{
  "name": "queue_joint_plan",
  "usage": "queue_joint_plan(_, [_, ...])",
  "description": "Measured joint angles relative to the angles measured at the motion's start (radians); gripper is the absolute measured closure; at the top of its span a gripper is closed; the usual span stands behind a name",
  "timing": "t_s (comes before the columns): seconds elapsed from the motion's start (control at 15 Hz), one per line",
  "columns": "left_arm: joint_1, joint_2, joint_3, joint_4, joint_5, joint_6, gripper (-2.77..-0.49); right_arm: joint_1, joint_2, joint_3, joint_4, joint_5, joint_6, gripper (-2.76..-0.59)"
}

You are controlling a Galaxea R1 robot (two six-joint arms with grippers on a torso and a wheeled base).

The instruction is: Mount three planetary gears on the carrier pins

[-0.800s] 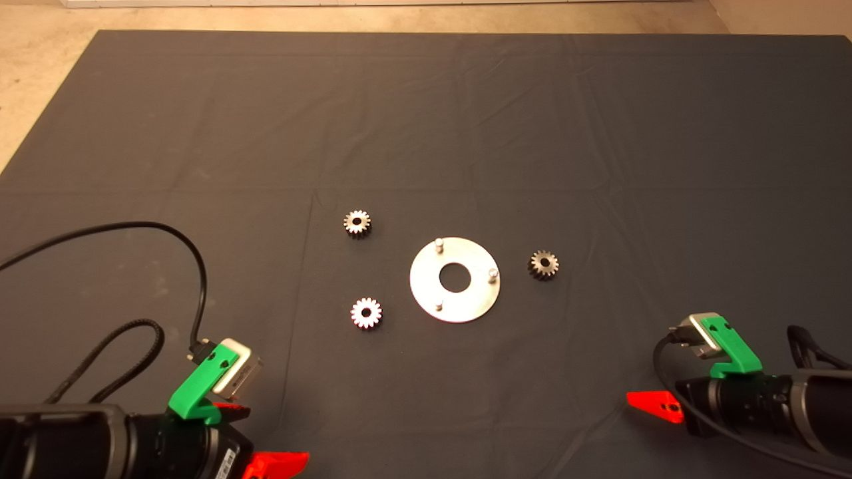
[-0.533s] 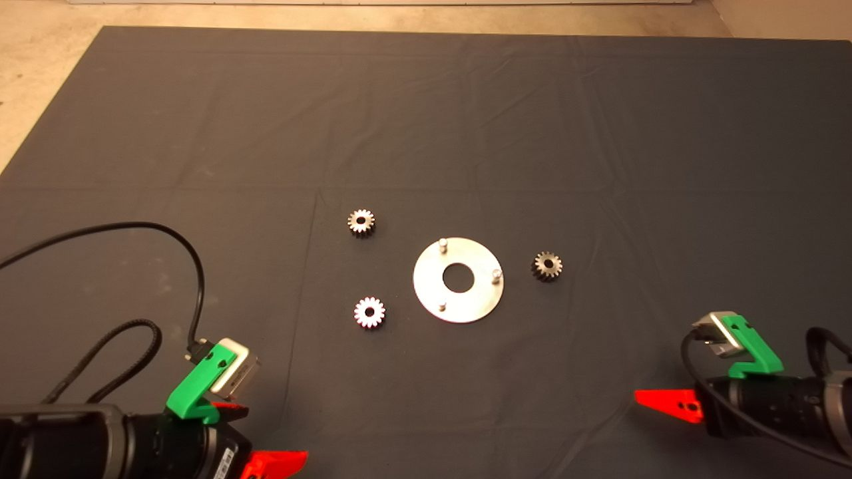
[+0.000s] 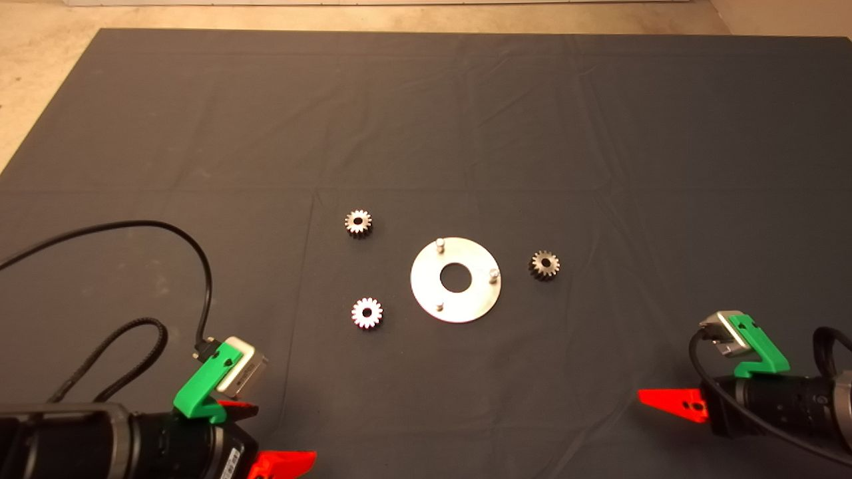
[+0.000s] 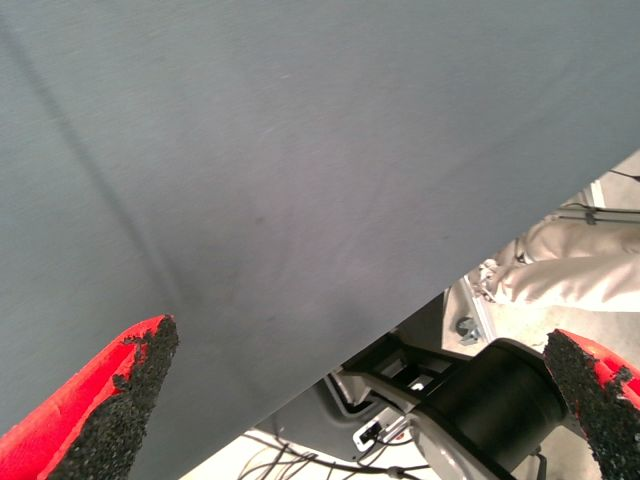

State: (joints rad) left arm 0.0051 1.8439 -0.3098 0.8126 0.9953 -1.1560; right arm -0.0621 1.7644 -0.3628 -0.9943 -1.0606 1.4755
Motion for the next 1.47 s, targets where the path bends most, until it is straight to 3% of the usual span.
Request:
queue_joint_plan(0.13, [0.0, 0.033, 0.0, 0.0, 0.005, 0.0, -2.64, 0.086, 0.042, 0.0, 0.004, -0.006, 0.0, -2.36])
queue_joint_plan(0.2, [0.0, 0.037, 0.0, 0.0, 0.007, -0.001, -2.64, 0.137, 0.061, -0.001, 0.017, -0.019, 0.0, -2.36])
queue_joint_plan(0.33, [0.0, 0.038, 0.0, 0.0, 0.007, -0.001, -2.64, 0.237, 0.115, -0.02, 0.079, -0.073, 0.0, -2.36])
queue_joint_plan(0.4, [0.0, 0.038, 0.0, 0.0, 0.007, -0.001, -2.64, 0.269, 0.154, -0.036, 0.114, -0.094, 0.0, -2.36])
queue_joint_plan(0.53, [0.0, 0.037, 0.0, 0.0, 0.009, -0.002, -2.64, 0.307, 0.201, -0.07, 0.156, -0.103, 0.0, -2.36])
queue_joint_plan(0.73, [0.0, 0.039, 0.0, 0.0, 0.007, -0.002, -2.64, 0.309, 0.216, -0.105, 0.174, -0.122, 0.001, -2.36])
queue_joint_plan(0.93, [0.0, 0.039, 0.0, 0.0, 0.008, -0.002, -2.64, 0.309, 0.275, -0.177, 0.182, -0.122, -0.002, -2.36])
queue_joint_plan(1.13, [0.0, 0.048, 0.0, 0.0, 0.009, -0.002, -2.64, 0.308, 0.331, -0.22, 0.248, -0.126, -0.081, -2.36])
queue_joint_plan(1.27, [0.0, 0.061, 0.0, 0.0, 0.007, -0.002, -2.64, 0.304, 0.365, -0.245, 0.263, -0.153, -0.091, -2.36])
queue_joint_plan(1.47, [0.0, 0.074, 0.0, 0.0, 0.007, -0.002, -2.64, 0.304, 0.383, -0.25, 0.265, -0.206, -0.096, -2.36])
